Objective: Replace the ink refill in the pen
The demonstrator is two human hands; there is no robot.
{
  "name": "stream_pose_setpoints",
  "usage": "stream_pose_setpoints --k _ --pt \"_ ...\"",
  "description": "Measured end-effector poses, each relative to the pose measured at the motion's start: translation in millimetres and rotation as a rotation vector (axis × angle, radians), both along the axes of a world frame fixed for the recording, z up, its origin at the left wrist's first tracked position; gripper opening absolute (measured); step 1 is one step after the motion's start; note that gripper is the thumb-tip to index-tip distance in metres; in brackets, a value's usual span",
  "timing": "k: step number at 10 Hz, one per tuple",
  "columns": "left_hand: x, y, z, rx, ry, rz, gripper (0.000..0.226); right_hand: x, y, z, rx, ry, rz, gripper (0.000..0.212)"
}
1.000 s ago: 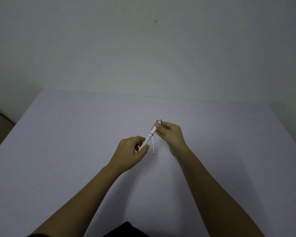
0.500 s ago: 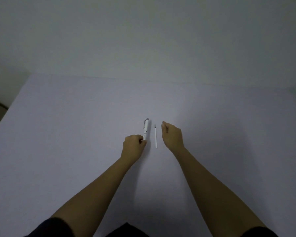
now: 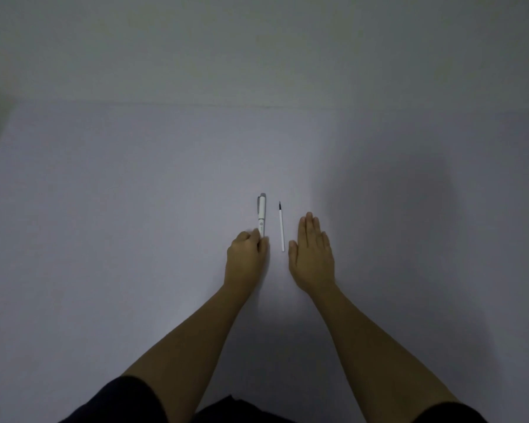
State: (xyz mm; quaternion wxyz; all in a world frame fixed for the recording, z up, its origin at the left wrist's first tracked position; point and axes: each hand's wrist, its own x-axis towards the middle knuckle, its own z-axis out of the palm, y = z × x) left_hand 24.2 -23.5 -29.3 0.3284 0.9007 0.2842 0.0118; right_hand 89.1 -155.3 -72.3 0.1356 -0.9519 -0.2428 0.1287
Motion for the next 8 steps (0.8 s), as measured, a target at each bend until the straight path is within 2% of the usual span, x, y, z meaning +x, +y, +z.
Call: stream_pose_setpoints --k 3,6,8 --pt "-1 -5 0 0.01 0.003 0.023 0.027 -1 2 -1 -0.001 -0.02 -0.007 0.057" --pt "-6 -9 2 -0.009 -0.046 0.083 0.028 1 1 13 -0.017 0.051 0.021 0.057" --pt "8 9 35 0.107 -0.056 -0.006 0.031 20 4 55 0.041 -0.02 0.049 0.057"
